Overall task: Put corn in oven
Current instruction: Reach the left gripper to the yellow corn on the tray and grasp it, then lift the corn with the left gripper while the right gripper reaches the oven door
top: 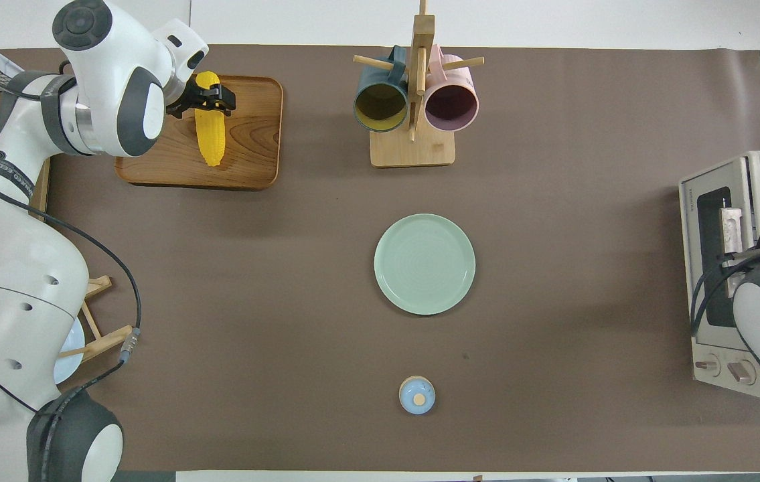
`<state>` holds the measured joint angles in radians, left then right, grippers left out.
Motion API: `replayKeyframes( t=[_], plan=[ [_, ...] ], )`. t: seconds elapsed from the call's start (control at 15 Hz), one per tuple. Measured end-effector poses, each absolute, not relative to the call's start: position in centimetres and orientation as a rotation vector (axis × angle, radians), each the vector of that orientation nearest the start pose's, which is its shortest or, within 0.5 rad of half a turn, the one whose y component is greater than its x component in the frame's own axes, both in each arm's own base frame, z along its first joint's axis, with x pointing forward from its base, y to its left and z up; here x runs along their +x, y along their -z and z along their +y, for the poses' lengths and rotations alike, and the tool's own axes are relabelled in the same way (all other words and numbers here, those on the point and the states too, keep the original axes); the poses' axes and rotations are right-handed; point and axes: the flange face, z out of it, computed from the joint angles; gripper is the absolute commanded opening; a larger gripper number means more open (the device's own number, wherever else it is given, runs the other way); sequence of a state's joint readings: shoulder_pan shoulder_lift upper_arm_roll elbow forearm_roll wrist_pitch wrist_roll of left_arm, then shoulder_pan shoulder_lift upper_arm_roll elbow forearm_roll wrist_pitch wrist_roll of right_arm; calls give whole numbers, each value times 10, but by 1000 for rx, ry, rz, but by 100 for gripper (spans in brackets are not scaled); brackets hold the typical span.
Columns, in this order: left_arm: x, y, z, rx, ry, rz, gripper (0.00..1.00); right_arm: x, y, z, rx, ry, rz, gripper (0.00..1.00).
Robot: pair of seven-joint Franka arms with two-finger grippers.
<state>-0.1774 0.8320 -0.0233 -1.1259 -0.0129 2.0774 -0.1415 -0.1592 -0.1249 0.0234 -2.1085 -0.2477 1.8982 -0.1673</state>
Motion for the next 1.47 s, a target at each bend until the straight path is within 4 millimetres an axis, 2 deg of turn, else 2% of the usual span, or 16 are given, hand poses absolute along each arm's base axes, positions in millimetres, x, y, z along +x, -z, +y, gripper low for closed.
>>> replayKeyframes(
  t=[0.07, 0.27, 0.33, 0.4, 0.53, 0.6, 0.67, 0.87, 0.93, 1.13, 1.27, 1.47],
  plan=[
    [762, -320, -150, -3184, 186, 72, 88, 500, -465, -81, -3330, -196, -204, 0],
    [763, -316, -152, -3189, 240, 74, 85, 501, -454, -56, -3276, -173, -236, 0],
    [764, -316, -153, -3189, 252, 75, 79, 502, -446, -44, -3251, -161, -253, 0],
    [764, -316, -153, -3190, 256, 75, 69, 503, -436, -33, -3233, -144, -266, 0],
    [764, -317, -153, -3190, 259, 74, 42, 509, -412, -14, -3213, -132, -256, 0],
    [764, -317, -153, -3190, 259, 74, 25, 512, -399, -5, -3208, -127, -257, 0],
    [764, -317, -153, -3190, 260, 74, 2, 515, -385, 2, -3206, -110, -258, 0],
    [764, -318, -153, -3196, 260, 68, 0, 516, -344, 16, -3201, -32, -261, 0],
    [764, -318, -153, -3198, 259, 64, 0, 514, -335, 17, -3198, -18, -264, 0],
    [762, -327, -153, -3207, 239, 49, 0, 513, -331, 18, -3197, -7, -265, 0],
    [755, -360, -154, -3231, 197, -11, 0, 513, -330, 17, -3191, -8, -251, 0],
    [729, -440, -172, -3244, 159, -156, 0, 508, -322, 16, -3164, -4, -198, 0]
  ],
)
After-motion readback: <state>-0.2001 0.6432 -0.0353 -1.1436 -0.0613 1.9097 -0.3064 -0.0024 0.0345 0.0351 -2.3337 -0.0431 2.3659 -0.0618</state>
